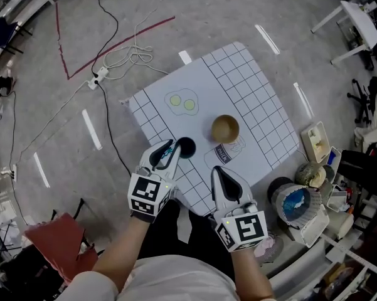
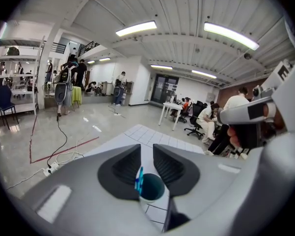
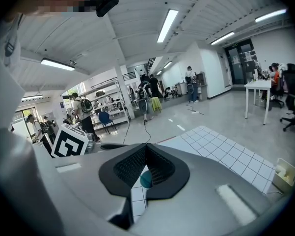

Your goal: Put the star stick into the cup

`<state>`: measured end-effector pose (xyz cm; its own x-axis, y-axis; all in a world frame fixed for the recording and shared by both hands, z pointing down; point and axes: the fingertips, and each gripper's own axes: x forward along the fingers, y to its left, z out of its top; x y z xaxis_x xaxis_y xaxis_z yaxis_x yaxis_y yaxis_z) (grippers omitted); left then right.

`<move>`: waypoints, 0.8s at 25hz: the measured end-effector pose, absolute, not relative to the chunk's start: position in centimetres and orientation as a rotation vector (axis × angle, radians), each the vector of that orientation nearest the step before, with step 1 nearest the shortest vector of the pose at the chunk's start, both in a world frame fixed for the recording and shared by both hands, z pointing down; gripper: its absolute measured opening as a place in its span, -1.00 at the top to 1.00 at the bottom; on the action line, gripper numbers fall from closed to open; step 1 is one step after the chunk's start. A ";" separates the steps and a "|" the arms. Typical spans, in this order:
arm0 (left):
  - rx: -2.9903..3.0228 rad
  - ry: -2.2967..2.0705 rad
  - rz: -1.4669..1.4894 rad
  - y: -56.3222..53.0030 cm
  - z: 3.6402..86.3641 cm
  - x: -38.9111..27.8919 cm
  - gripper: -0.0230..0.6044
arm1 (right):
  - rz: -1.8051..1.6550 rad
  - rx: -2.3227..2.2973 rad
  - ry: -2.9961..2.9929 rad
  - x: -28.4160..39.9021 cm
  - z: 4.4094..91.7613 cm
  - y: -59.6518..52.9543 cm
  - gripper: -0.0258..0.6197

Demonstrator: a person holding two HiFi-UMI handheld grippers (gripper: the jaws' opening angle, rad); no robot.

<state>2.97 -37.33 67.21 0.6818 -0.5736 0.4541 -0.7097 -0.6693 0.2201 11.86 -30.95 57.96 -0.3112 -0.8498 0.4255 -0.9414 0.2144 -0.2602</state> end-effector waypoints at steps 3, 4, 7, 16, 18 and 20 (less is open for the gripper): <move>2.524 -1.025 0.486 -37.7 66.2 2.2 0.81 | 0.691 1.711 -2.307 11.3 57.1 -31.3 0.89; 2.527 -1.033 0.483 -37.8 65.8 2.0 0.81 | 0.686 1.710 -2.311 11.1 56.8 -31.3 0.89; 2.534 -1.056 0.475 -38.1 64.7 1.2 0.81 | 0.676 1.710 -2.327 10.5 56.1 -31.4 0.89; 2.573 -1.082 0.444 -37.9 60.0 0.2 0.81 | 0.629 1.723 -2.373 9.5 52.9 -31.5 0.89; 2.585 -1.086 0.429 -37.8 58.5 0.1 0.82 | 0.611 1.725 -2.380 9.5 52.1 -31.5 0.89; 2.597 -1.096 0.408 -37.7 56.9 0.1 0.82 | 0.587 1.732 -2.391 9.5 51.1 -31.7 0.89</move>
<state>0.09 -37.70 56.87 0.6700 -0.6452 0.3670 -0.7281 -0.6676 0.1554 9.53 -31.74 51.09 -0.3321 -0.8846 0.3274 -0.9356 0.2650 -0.2332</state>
